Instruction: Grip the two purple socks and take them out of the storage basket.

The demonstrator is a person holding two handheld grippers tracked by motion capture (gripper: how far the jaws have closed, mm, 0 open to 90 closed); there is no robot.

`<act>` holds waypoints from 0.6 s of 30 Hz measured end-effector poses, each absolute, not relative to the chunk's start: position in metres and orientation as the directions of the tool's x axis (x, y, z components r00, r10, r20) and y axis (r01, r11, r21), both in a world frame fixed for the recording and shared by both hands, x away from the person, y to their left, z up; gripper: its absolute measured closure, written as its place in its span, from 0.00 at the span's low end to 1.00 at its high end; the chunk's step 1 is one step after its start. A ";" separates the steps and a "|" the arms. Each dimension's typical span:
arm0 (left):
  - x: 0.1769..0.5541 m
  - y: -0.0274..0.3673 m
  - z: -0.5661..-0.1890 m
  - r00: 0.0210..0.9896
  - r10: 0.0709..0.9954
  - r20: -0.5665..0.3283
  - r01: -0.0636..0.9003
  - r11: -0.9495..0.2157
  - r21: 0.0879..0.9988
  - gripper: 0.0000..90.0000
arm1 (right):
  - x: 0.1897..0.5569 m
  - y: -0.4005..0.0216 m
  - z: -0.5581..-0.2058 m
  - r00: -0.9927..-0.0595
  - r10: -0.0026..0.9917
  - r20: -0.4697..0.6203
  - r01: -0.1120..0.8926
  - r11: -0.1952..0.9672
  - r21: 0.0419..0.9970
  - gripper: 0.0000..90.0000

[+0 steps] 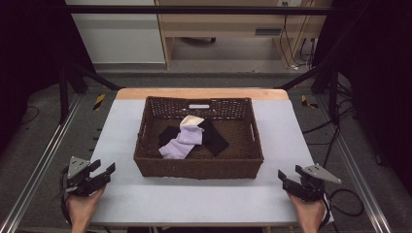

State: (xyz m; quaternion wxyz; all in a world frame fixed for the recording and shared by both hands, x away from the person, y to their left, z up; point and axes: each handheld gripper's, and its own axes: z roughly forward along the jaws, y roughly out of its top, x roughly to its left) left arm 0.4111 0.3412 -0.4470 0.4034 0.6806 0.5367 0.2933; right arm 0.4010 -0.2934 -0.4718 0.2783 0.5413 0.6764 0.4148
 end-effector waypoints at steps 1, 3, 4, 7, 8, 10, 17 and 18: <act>0.410 0.340 -0.446 0.258 0.965 -0.043 0.490 -0.092 0.867 0.45 | 0.400 -0.294 -0.472 -0.259 0.963 0.074 0.499 0.068 0.864 0.33; 0.409 0.338 -0.443 0.265 0.963 -0.052 0.482 -0.086 0.872 0.44 | 0.399 -0.294 -0.472 -0.262 0.963 0.068 0.497 0.074 0.864 0.32; 0.408 0.337 -0.441 0.269 0.961 -0.066 0.479 -0.074 0.875 0.44 | 0.399 -0.293 -0.472 -0.265 0.962 0.066 0.496 0.078 0.865 0.32; 0.407 0.337 -0.438 0.274 0.959 -0.079 0.474 -0.063 0.878 0.43 | 0.400 -0.291 -0.472 -0.271 0.961 0.055 0.495 0.090 0.864 0.32; 0.406 0.336 -0.435 0.273 0.958 -0.088 0.466 -0.052 0.883 0.43 | 0.400 -0.290 -0.471 -0.275 0.960 0.046 0.492 0.100 0.865 0.32; 0.407 0.336 -0.431 0.274 0.956 -0.107 0.464 -0.033 0.885 0.42 | 0.399 -0.288 -0.471 -0.277 0.960 0.043 0.494 0.104 0.863 0.33; 0.404 0.333 -0.416 0.281 0.952 -0.120 0.434 -0.014 0.901 0.40 | 0.399 -0.287 -0.471 -0.286 0.957 0.040 0.491 0.111 0.864 0.33; 0.403 0.331 -0.412 0.287 0.950 -0.120 0.425 -0.014 0.905 0.40 | 0.399 -0.287 -0.471 -0.283 0.958 0.040 0.493 0.109 0.863 0.32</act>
